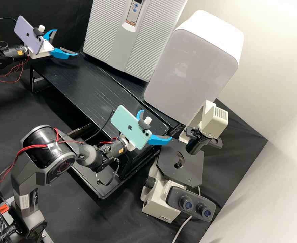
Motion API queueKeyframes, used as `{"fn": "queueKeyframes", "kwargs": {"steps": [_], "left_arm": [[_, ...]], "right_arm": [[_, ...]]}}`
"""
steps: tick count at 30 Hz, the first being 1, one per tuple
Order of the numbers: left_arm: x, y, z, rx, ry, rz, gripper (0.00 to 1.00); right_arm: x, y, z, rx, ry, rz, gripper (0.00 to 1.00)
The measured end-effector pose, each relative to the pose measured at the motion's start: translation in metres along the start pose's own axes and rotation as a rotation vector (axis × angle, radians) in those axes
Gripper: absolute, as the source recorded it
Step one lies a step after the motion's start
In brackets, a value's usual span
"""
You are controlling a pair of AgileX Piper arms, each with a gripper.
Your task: Open the incubator door
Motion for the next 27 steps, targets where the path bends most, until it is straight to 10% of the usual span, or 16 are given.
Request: {"fn": "queueKeyframes", "kwargs": {"steps": [17,27], "left_arm": [[0.004,0.006,-0.003,-0.003,-0.031,0.008,1.0],[0.027,0.073,-0.013,0.015,-0.13,0.155,1.0]], "right_arm": [[0.0,0.0,0.0,0.0,0.0,0.0,1.0],[0.0,0.0,0.0,0.0,0.0,0.0,1.0]]}}
